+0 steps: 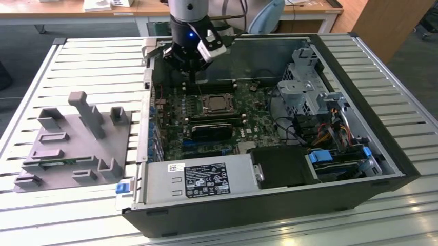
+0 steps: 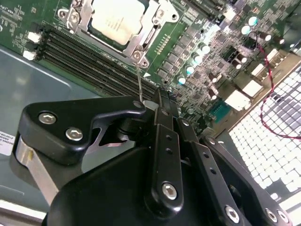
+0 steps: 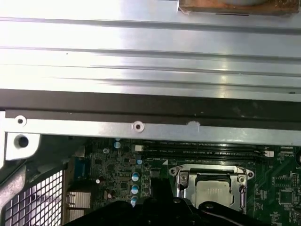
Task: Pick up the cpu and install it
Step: 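Install the first cpu locking lever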
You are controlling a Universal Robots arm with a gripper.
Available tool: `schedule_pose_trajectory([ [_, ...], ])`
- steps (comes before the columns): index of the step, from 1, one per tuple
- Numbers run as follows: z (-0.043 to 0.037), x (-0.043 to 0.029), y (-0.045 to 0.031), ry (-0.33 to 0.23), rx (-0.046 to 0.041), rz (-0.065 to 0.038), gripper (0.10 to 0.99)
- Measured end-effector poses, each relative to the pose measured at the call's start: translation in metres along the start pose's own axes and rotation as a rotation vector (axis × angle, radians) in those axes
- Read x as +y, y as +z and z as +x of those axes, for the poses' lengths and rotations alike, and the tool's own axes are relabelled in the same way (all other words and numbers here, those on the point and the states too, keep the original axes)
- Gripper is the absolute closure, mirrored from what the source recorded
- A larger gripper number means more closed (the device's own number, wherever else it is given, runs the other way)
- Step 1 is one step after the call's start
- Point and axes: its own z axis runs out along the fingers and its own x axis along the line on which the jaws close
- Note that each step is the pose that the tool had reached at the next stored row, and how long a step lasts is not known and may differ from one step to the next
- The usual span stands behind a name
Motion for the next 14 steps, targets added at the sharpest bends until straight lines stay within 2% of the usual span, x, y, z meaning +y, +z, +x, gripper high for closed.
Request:
schedule_pose_trajectory([
  [3,-0.0021,0.0015,0.0007,0.0,-0.0001,0.0,0.98],
  [7,-0.009,0.0034,0.0015,0.0,0.0,0.0,0.98],
  [9,-0.0143,0.004,0.002,0.0,0.0,0.0,0.98],
  [14,-0.0341,0.0049,0.0042,0.0,0.0005,0.0,0.98],
])
